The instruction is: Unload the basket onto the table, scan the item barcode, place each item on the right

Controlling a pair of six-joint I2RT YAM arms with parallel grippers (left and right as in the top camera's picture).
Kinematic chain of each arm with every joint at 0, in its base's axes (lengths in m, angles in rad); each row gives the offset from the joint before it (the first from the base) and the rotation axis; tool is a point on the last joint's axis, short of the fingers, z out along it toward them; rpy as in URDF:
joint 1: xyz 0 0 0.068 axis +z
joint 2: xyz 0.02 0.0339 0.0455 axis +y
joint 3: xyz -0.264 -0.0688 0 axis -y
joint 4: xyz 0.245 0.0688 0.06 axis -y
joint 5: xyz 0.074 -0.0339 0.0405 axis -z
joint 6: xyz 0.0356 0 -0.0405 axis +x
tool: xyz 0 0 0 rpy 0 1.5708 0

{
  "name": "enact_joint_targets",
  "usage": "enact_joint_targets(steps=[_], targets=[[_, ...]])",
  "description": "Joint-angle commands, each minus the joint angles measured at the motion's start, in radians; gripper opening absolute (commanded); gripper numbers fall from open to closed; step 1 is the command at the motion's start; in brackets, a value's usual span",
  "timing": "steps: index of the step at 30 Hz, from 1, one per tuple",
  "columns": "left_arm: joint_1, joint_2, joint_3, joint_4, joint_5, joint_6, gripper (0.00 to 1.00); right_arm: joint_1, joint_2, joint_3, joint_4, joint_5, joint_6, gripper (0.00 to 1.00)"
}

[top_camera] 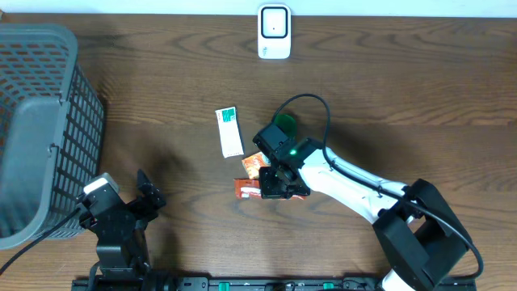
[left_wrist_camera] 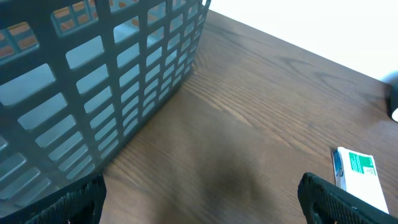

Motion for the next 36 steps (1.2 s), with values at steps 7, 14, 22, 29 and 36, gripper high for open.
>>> enact_joint_targets(steps=[7, 14, 22, 29, 36], targets=[[0.004, -0.002, -0.003, 0.001, -0.003, -0.005, 0.98, 0.002, 0.05, -0.011, -0.007, 0.072, 0.075, 0.01], [0.004, -0.002, -0.003, 0.001, -0.003, -0.005, 0.99, 0.003, 0.067, -0.01, -0.005, 0.072, 0.066, 0.01], [0.004, -0.002, -0.003, 0.001, -0.003, -0.005, 0.98, 0.002, -0.079, 0.007, -0.036, 0.072, 0.052, 0.01], [0.004, -0.002, -0.003, 0.001, -0.003, -0.005, 0.99, 0.002, -0.154, 0.006, -0.037, 0.111, 0.029, 0.01], [0.004, -0.002, -0.003, 0.001, -0.003, -0.005, 0.99, 0.002, -0.006, 0.004, -0.023, 0.128, 0.03, 0.01]])
